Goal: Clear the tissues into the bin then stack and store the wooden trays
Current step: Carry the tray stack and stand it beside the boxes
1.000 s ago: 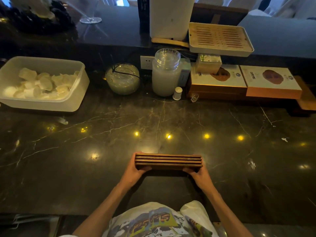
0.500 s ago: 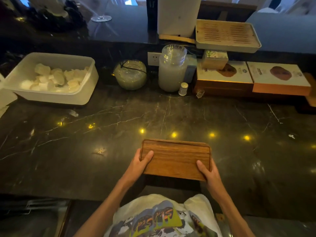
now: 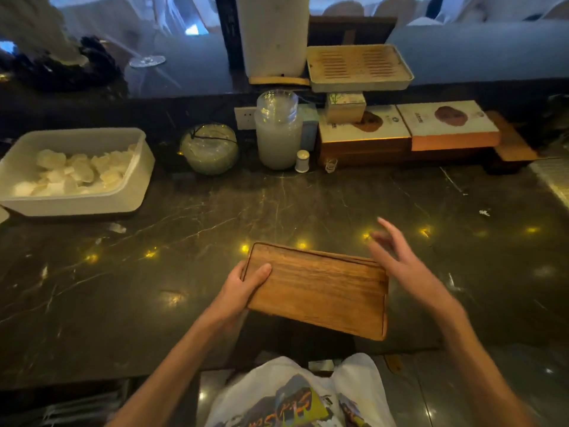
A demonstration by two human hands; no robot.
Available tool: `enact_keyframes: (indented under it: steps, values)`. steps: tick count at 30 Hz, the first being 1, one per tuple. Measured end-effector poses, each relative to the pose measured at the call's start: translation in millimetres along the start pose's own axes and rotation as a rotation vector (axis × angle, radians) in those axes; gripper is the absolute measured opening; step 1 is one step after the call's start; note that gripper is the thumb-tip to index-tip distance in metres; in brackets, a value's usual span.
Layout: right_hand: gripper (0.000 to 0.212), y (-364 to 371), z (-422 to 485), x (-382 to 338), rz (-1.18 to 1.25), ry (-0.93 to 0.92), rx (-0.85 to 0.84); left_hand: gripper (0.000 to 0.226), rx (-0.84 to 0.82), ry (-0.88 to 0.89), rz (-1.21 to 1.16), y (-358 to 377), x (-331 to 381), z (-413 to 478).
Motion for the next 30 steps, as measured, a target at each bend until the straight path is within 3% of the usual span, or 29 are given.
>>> enact_keyframes:
  steps: [2,5,8,10,12,14,15,18,20,24,27,30]
  values:
    - [0.093,1,14,-32,-0.290,-0.034,-0.120,0.071,-0.075,-0.002,0.068,11,15,2]
    - [0.097,39,15,-46,-0.518,0.086,-0.476,0.074,-0.184,-0.054,0.118,27,15,-4]
    - [0.059,80,-20,-30,-0.333,0.210,-0.708,0.063,-0.273,-0.115,0.148,37,3,-16]
    - [0.050,90,-48,-5,-0.166,0.266,-0.616,0.062,-0.308,-0.194,0.179,43,-15,-25]
    - [0.060,96,-84,25,0.008,0.354,-0.522,0.069,-0.366,-0.282,0.274,56,-33,-35]
    - [0.067,98,-121,53,0.129,0.438,-0.457,0.058,-0.455,-0.392,0.286,76,-47,-47]
    - [0.068,96,-139,67,0.179,0.479,-0.409,0.056,-0.479,-0.449,0.228,89,-53,-56]
    - [0.060,80,-193,105,0.449,0.558,-0.184,0.080,-0.445,-0.547,-0.030,138,-81,-82]
    - [0.070,63,-220,124,0.592,0.577,0.020,0.079,-0.474,-0.558,-0.102,177,-111,-109]
    - [0.089,25,-257,169,0.696,0.611,0.430,0.070,-0.537,-0.529,0.041,261,-157,-162]
    - [0.087,-13,-276,203,0.806,0.610,0.561,0.069,-0.542,-0.410,0.105,322,-165,-159]
    - [0.089,-66,-292,241,0.905,0.525,0.588,0.070,-0.588,-0.359,0.169,392,-180,-142]
Point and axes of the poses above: each hand's wrist, its own z-axis towards the middle knuckle, its own y-axis out of the palm, x = y × z, the point moved 7 cm from there along z, towards the middle knuckle, and after that the axes turned 8 degrees about -z, right-handed, at the moved point
